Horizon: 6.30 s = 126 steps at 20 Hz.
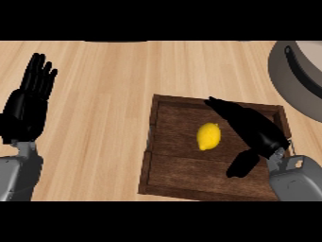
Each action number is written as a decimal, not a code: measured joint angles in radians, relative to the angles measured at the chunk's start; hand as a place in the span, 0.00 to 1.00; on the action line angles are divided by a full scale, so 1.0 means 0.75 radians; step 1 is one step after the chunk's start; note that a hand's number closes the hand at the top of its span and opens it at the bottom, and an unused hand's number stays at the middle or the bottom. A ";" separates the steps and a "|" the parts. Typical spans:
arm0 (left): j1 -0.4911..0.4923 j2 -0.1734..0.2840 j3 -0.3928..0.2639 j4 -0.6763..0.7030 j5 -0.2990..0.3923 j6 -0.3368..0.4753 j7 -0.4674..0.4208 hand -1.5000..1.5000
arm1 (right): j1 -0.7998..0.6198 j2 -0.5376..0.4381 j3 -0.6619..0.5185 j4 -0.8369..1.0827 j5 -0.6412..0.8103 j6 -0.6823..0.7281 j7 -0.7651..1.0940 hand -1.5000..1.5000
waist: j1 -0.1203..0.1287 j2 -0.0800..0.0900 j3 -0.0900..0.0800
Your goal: Pick the lemon from the tray and place it in the pot
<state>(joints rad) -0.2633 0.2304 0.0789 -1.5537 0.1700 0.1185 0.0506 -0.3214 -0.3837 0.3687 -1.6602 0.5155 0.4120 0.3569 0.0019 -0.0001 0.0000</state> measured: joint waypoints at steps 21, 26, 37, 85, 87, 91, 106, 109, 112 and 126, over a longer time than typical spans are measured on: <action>-0.028 -0.037 0.036 0.013 -0.049 -0.037 0.018 0.50 | -0.069 0.276 -0.053 0.442 0.379 -0.122 -0.203 1.00 | -0.002 -0.009 -0.009; -0.027 -0.058 0.029 0.033 -0.068 -0.025 -0.003 0.50 | -0.088 0.258 -0.026 0.479 0.434 -0.174 -0.351 1.00 | -0.007 -0.020 -0.017; -0.038 -0.034 0.064 0.012 -0.050 -0.047 0.020 0.50 | -0.099 0.316 0.030 0.465 0.604 -0.252 -0.385 1.00 | -0.009 -0.020 -0.019; -0.011 -0.054 0.073 0.012 -0.060 -0.064 0.005 0.50 | -0.702 -0.157 -0.870 1.211 1.013 -1.160 0.400 1.00 | 0.000 0.002 0.001; -0.011 -0.060 0.068 0.013 -0.063 -0.067 -0.006 0.50 | -0.687 -0.202 -0.908 1.263 0.960 -1.192 0.312 1.00 | 0.005 0.004 0.001; -0.025 -0.089 0.044 0.029 -0.090 -0.044 -0.018 0.50 | -0.691 -0.278 -0.967 1.415 0.894 -1.265 0.167 1.00 | 0.014 0.008 0.002; -0.047 -0.094 0.027 0.010 -0.089 -0.058 0.007 0.50 | -0.707 -0.397 -1.241 1.852 0.581 -1.191 -0.232 0.00 | 0.051 0.023 0.006; -0.069 -0.080 0.046 0.025 -0.073 -0.069 0.011 0.50 | -0.711 -0.388 -1.270 1.873 0.534 -1.164 -0.345 0.00 | 0.054 0.023 0.002; -0.080 -0.077 0.051 0.029 -0.069 -0.071 0.013 0.50 | -0.721 -0.389 -1.304 1.868 0.486 -1.178 -0.453 0.00 | 0.055 0.025 0.005; -0.045 -0.079 0.059 0.027 -0.072 -0.073 -0.002 0.50 | -0.699 -0.400 -1.675 1.781 0.034 -1.237 -0.805 0.00 | 0.031 0.014 0.002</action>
<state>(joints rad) -0.2970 0.1713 0.1235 -1.5335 0.1161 0.0637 0.0491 -0.8459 -0.6841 -0.8875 -0.3244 0.5407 -0.5159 -0.2468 0.0248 0.0103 0.0013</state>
